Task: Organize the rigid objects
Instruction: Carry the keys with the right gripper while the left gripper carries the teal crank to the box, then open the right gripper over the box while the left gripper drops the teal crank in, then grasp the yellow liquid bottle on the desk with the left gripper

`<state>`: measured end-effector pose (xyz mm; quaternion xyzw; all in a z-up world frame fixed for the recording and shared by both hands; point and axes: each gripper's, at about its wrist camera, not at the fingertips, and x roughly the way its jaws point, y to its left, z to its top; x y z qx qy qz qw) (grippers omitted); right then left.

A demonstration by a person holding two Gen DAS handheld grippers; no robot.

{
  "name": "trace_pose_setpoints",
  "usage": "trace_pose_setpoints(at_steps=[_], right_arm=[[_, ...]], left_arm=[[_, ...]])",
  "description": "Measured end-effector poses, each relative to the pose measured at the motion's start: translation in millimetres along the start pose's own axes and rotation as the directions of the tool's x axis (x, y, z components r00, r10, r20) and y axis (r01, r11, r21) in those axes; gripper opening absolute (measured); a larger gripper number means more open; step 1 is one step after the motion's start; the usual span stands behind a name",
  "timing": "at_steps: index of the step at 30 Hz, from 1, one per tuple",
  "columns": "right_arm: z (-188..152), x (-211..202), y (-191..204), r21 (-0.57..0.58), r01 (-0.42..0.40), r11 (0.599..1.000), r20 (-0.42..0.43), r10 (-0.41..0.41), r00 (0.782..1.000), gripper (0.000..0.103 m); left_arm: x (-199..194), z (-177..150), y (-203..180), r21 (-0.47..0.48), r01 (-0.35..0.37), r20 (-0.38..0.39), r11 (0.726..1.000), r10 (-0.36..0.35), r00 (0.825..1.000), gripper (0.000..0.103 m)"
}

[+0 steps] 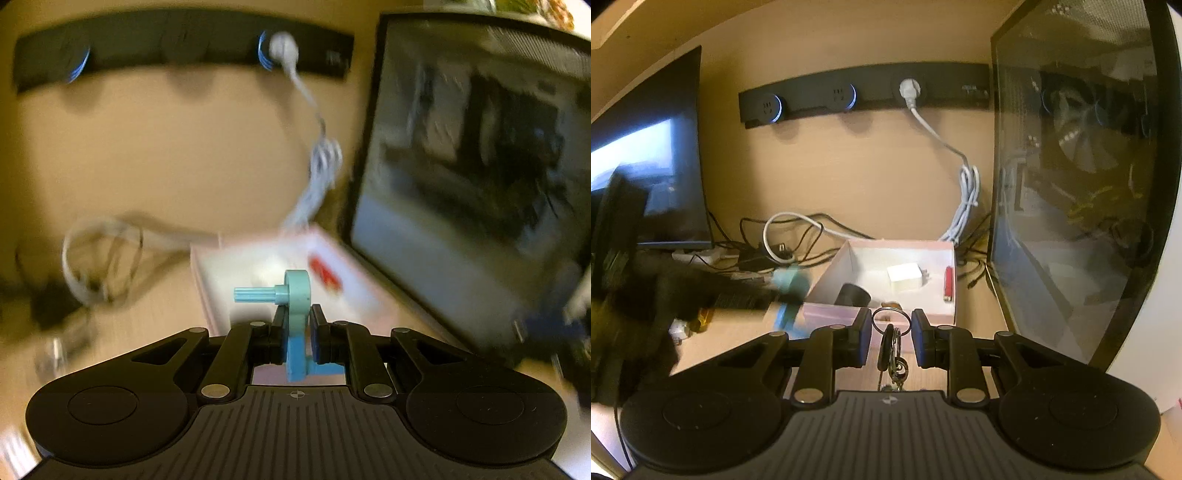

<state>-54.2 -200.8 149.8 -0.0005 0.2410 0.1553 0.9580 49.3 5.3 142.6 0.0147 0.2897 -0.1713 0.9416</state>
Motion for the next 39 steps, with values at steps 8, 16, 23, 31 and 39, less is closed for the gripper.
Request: trace_pose_setpoints(at_steps=[8, 16, 23, 31, 39], right_arm=[[7.5, -3.9, -0.5, -0.017, 0.022, 1.0, 0.035, -0.021, 0.999, 0.023], [28.9, 15.2, -8.0, -0.004, 0.014, 1.0, 0.059, -0.013, 0.998, 0.023], [89.1, 70.2, -19.2, 0.008, -0.021, 1.0, 0.148, 0.019, 0.989, 0.023], [92.3, 80.5, -18.0, 0.044, -0.007, 0.999, 0.122, 0.002, 0.993, 0.054], [-12.8, 43.4, -3.2, -0.063, 0.045, 0.997, -0.063, -0.049, 0.997, 0.062]], left_arm=[[90.9, 49.7, 25.7, -0.118, 0.019, -0.183, 0.993, -0.041, 0.982, 0.017], [29.6, -0.6, 43.7, -0.185, 0.034, -0.088, 0.982, -0.051, 0.995, 0.017], [-20.5, -92.7, 45.7, -0.26, -0.008, -0.228, 0.966, -0.053, 0.972, 0.017], [-33.0, -129.7, 36.7, -0.248, -0.028, -0.326, 0.968, -0.056, 0.944, 0.017], [-12.2, -113.6, -13.6, -0.072, 0.132, -0.297, 0.989, -0.147, 0.943, 0.017]])
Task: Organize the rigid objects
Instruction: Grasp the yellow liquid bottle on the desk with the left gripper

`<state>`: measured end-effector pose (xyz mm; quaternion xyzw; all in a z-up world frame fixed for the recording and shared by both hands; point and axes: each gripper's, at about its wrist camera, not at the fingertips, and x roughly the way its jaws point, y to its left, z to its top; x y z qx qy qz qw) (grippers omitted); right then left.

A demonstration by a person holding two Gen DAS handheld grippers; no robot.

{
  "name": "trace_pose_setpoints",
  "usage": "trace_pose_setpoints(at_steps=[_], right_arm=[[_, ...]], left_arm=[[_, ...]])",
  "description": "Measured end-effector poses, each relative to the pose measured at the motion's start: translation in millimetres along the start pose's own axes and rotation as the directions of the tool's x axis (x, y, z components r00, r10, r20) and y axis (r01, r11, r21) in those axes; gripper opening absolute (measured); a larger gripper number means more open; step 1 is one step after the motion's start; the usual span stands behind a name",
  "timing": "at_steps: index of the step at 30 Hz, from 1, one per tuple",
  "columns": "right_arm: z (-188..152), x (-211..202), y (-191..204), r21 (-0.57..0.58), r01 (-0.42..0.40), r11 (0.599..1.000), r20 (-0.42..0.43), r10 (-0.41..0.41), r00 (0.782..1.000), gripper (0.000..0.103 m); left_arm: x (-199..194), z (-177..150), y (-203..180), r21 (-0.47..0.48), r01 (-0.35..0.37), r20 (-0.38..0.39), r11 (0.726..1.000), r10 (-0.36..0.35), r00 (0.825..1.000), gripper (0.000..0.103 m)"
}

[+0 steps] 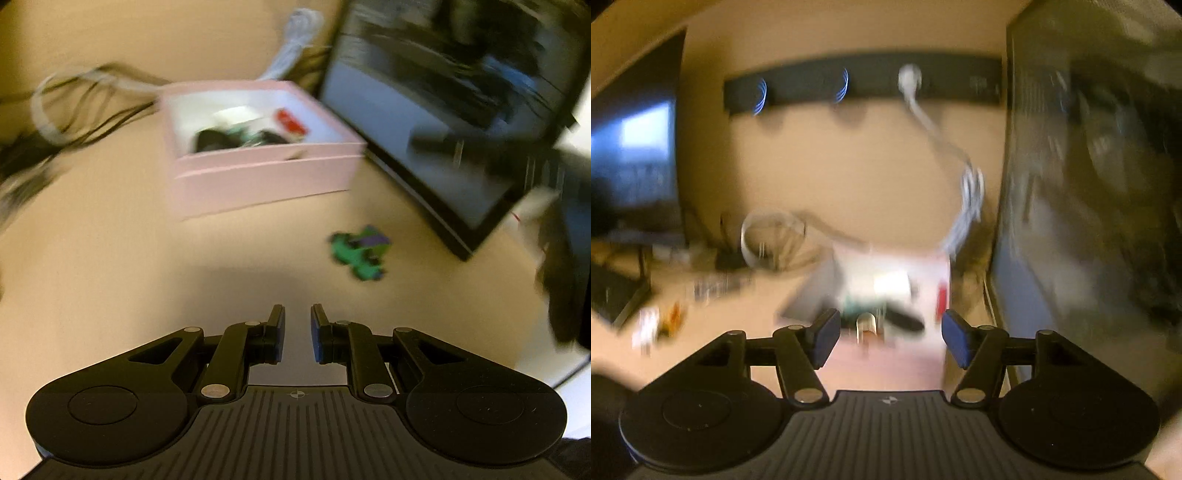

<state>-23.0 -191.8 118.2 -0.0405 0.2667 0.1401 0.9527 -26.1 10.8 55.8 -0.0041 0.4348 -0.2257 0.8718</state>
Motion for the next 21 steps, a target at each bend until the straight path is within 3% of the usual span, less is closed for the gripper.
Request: trace_pose_setpoints(at_steps=[3, 8, 13, 17, 19, 21], right_arm=[[-33.4, -10.1, -2.3, 0.002, 0.038, 0.999, -0.081, -0.038, 0.996, 0.062], [-62.4, -24.8, -23.2, 0.103, 0.067, 0.992, -0.189, -0.046, 0.981, 0.062], [-78.3, -36.6, -37.4, 0.143, 0.117, 0.983, -0.227, -0.082, 0.97, 0.062], [-85.2, -37.0, -33.9, 0.167, 0.109, 0.98, -0.235, -0.068, 0.97, 0.062], [-83.7, -31.4, -27.6, 0.159, 0.101, 0.982, -0.242, -0.06, 0.968, 0.062], [-79.9, -25.9, -18.7, 0.132, 0.093, 0.987, -0.242, -0.059, 0.968, 0.062]], left_arm=[[11.6, 11.9, -23.4, 0.095, 0.029, 0.0, 0.995, -0.03, 1.0, 0.017], [34.5, 35.5, -51.0, 0.206, 0.028, 0.012, 0.978, -0.031, 0.999, 0.017], [46.4, 53.3, -47.1, 0.102, -0.006, 0.027, 0.995, 0.003, 1.0, 0.017], [29.9, 54.2, -27.5, 0.082, -0.071, 0.1, 0.994, 0.063, 0.993, 0.018], [19.7, 55.8, -3.8, 0.059, -0.128, 0.123, 0.99, 0.12, 0.985, 0.019], [7.7, 57.8, 27.7, 0.033, -0.221, 0.142, 0.975, 0.215, 0.966, 0.019]])
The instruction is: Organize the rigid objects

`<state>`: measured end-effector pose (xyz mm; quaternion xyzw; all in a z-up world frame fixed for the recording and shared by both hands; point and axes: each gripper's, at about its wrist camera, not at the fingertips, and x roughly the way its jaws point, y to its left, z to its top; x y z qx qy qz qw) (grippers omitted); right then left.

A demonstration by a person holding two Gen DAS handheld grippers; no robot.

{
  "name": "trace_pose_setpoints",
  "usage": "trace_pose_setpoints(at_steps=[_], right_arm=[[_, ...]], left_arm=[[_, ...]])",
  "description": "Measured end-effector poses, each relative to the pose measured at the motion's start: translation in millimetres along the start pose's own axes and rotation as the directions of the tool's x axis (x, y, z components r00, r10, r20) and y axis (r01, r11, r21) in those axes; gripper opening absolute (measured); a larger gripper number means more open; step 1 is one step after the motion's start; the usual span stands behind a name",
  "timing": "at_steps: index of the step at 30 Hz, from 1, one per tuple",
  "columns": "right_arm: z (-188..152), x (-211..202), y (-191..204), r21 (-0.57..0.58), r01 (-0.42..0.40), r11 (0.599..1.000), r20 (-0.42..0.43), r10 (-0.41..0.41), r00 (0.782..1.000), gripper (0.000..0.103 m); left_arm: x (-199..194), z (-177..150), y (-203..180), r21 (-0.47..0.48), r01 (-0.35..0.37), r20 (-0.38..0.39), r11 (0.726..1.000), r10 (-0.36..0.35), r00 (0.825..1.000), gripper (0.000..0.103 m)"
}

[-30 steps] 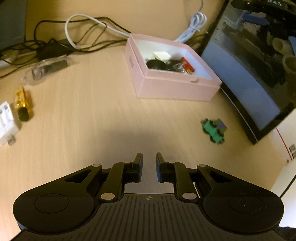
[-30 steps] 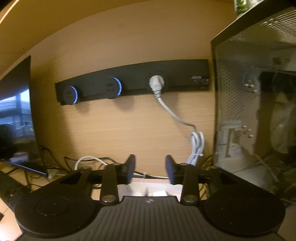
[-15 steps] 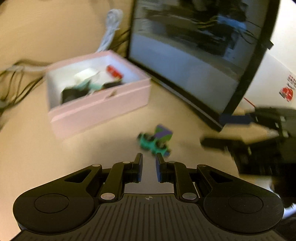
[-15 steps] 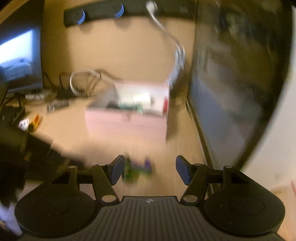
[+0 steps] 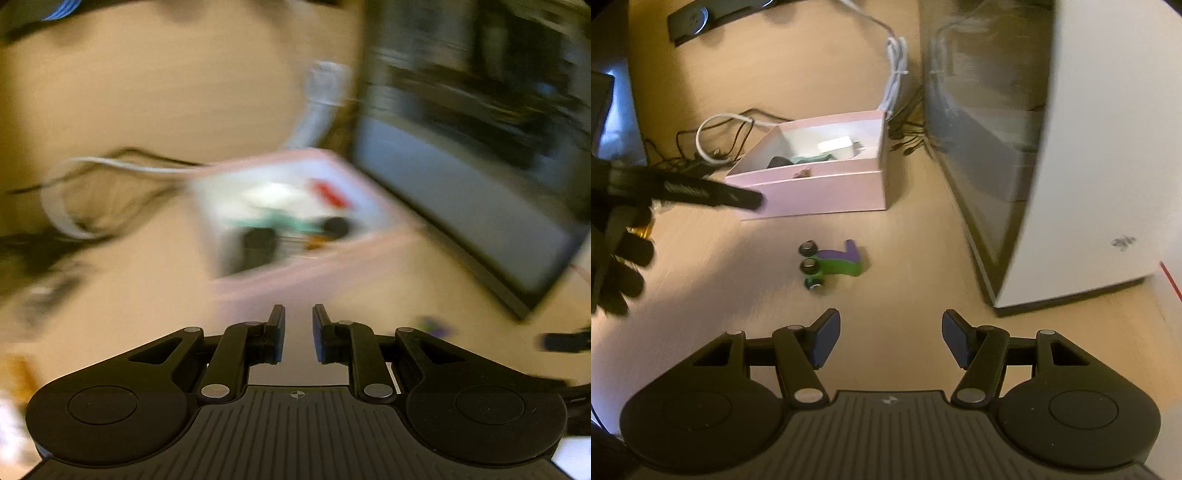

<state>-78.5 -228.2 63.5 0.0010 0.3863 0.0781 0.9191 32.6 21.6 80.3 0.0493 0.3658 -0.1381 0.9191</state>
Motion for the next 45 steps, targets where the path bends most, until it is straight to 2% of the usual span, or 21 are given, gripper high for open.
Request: trace_pose_setpoints(at_steps=[3, 5, 7, 9, 13, 15, 16, 19, 21, 23, 25, 28, 32, 34, 37, 40, 42, 45], right_arm=[[4.4, -0.9, 11.2, -0.03, -0.008, 1.0, 0.01, 0.008, 1.0, 0.062], [5.8, 0.1, 16.4, -0.03, -0.008, 1.0, 0.007, 0.008, 1.0, 0.062], [5.8, 4.3, 20.6, -0.024, -0.008, 1.0, -0.012, 0.007, 1.0, 0.062], [5.7, 11.8, 27.2, -0.024, -0.011, 1.0, -0.038, 0.01, 0.999, 0.062], [10.4, 20.7, 45.8, -0.06, -0.017, 0.998, -0.065, 0.013, 0.998, 0.062], [14.1, 19.4, 56.1, -0.09, -0.025, 0.996, -0.055, 0.021, 0.998, 0.062], [15.4, 18.9, 60.1, -0.1, -0.026, 0.995, -0.052, 0.021, 0.998, 0.062], [16.1, 16.5, 67.2, -0.116, -0.018, 0.993, -0.048, 0.012, 0.999, 0.062], [13.6, 15.6, 66.6, -0.112, -0.008, 0.994, -0.056, 0.002, 0.998, 0.062], [10.5, 15.2, 63.5, -0.099, 0.008, 0.995, -0.065, -0.014, 0.998, 0.062], [8.5, 15.0, 59.5, -0.082, 0.023, 0.996, -0.07, -0.029, 0.997, 0.062], [6.2, 16.1, 54.2, -0.059, 0.044, 0.997, -0.078, -0.048, 0.996, 0.062], [3.7, 17.5, 52.7, -0.054, 0.051, 0.997, -0.084, -0.056, 0.995, 0.062], [2.7, 17.7, 53.2, -0.054, 0.049, 0.997, -0.084, -0.053, 0.995, 0.062], [2.5, 20.8, 54.6, -0.054, 0.05, 0.997, -0.088, -0.055, 0.995, 0.062], [2.7, 22.6, 56.1, -0.055, 0.049, 0.997, -0.087, -0.054, 0.995, 0.062], [2.4, 22.7, 56.1, -0.055, 0.046, 0.997, -0.085, -0.051, 0.995, 0.062], [0.9, 21.7, 55.7, -0.055, 0.04, 0.998, -0.084, -0.045, 0.995, 0.062]], left_arm=[[-10.0, -3.0, 59.1, -0.057, -0.155, -0.01, 0.986, 0.154, 0.988, 0.019], [-20.9, -11.0, 98.1, -0.126, -0.258, -0.041, 0.958, 0.255, 0.966, 0.019], [-29.5, -20.9, 131.3, -0.214, -0.336, -0.083, 0.917, 0.326, 0.942, 0.019], [-33.7, -29.0, 153.6, -0.275, -0.364, -0.107, 0.89, 0.348, 0.931, 0.019], [-24.0, -33.5, 169.7, -0.302, -0.373, -0.127, 0.877, 0.351, 0.928, 0.019], [-15.6, -36.4, 173.2, -0.306, -0.402, -0.155, 0.863, 0.372, 0.915, 0.019], [-13.2, -38.1, 172.9, -0.301, -0.417, -0.144, 0.858, 0.391, 0.909, 0.02], [-5.0, -40.7, 175.2, -0.305, -0.415, -0.166, 0.857, 0.381, 0.91, 0.034], [-0.3, -45.2, 176.5, -0.295, -0.426, -0.192, 0.855, 0.384, 0.903, 0.035], [3.6, -50.8, 177.6, -0.311, -0.414, -0.213, 0.856, 0.361, 0.908, 0.034], [1.1, -53.9, 173.1, -0.324, -0.389, -0.202, 0.863, 0.338, 0.919, 0.033], [-3.4, -53.4, 156.7, -0.315, -0.309, -0.171, 0.898, 0.266, 0.949, 0.032], [-6.9, -50.4, 123.0, -0.272, -0.207, -0.146, 0.94, 0.172, 0.974, 0.032], [-8.7, -50.0, 102.6, -0.262, -0.13, -0.14, 0.956, 0.096, 0.985, 0.032], [-11.1, -49.7, 64.4, -0.194, -0.022, -0.138, 0.981, -0.005, 0.99, 0.032], [-11.5, -49.0, 31.3, -0.149, 0.061, -0.143, 0.987, -0.083, 0.986, 0.032], [-10.4, -49.1, 15.8, -0.138, 0.09, -0.15, 0.986, -0.111, 0.982, 0.032], [-7.6, -52.0, 1.0, -0.131, 0.095, -0.172, 0.987, -0.117, 0.978, 0.033]])
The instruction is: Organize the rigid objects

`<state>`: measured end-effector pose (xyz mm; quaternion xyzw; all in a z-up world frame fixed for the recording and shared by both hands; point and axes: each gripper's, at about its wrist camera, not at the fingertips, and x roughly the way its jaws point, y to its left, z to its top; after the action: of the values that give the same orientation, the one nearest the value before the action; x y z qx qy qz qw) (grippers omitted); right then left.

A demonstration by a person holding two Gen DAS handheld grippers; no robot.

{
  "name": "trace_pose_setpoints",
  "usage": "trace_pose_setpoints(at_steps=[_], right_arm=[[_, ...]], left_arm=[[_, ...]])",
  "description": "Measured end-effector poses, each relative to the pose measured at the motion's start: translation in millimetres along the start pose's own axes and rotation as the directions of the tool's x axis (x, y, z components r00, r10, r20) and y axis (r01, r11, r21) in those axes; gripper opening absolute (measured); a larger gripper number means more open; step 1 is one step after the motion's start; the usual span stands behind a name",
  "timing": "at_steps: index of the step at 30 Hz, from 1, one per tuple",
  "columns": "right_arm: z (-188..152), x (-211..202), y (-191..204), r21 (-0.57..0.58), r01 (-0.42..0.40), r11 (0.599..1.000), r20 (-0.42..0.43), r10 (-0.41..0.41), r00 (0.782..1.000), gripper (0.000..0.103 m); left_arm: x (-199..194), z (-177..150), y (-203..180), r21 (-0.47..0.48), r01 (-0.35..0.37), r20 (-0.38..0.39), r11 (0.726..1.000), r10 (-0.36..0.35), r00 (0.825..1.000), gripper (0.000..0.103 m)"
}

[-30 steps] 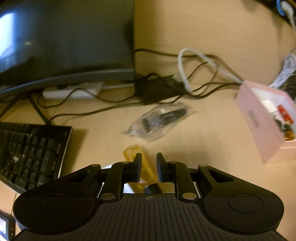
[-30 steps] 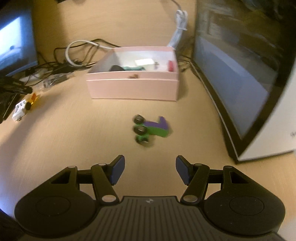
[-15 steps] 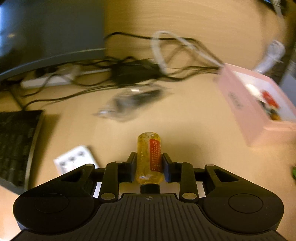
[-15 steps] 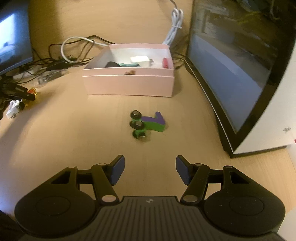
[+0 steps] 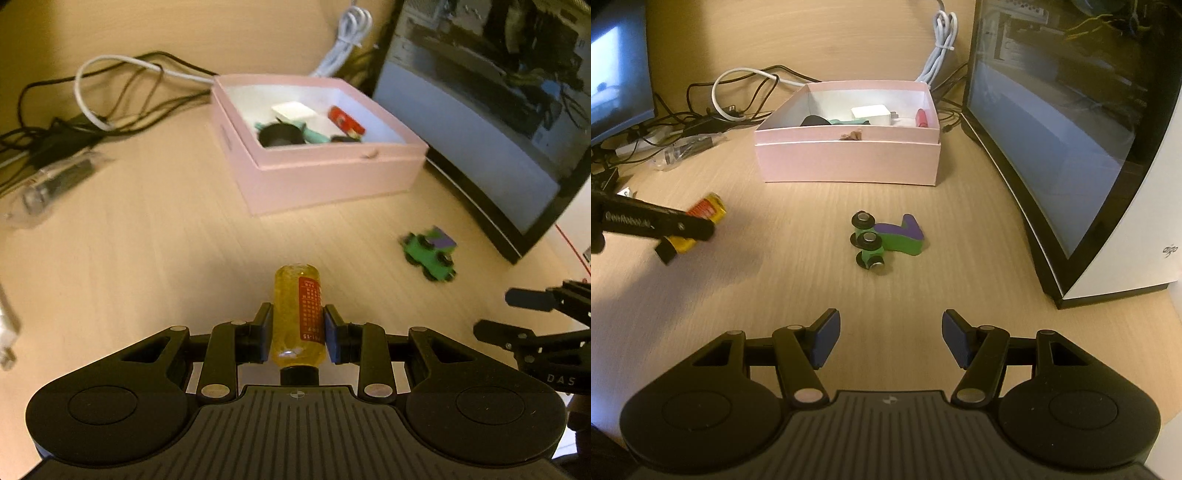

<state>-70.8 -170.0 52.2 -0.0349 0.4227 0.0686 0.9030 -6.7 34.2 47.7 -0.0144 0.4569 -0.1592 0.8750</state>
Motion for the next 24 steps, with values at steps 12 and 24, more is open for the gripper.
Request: trace_pose_setpoints(at_steps=[12, 24], right_arm=[[-7.8, 13.3, -5.5, 0.034, -0.01, 0.999, -0.034, 0.011, 0.999, 0.064], [-17.9, 12.1, -3.0, 0.019, -0.024, 1.0, 0.003, 0.024, 1.0, 0.08]], left_arm=[[-1.8, -15.7, -1.5, -0.019, -0.031, -0.011, 0.999, 0.031, 0.999, 0.033], [-2.3, -16.4, -11.7, 0.011, -0.038, -0.018, 0.999, 0.038, 0.999, 0.032]])
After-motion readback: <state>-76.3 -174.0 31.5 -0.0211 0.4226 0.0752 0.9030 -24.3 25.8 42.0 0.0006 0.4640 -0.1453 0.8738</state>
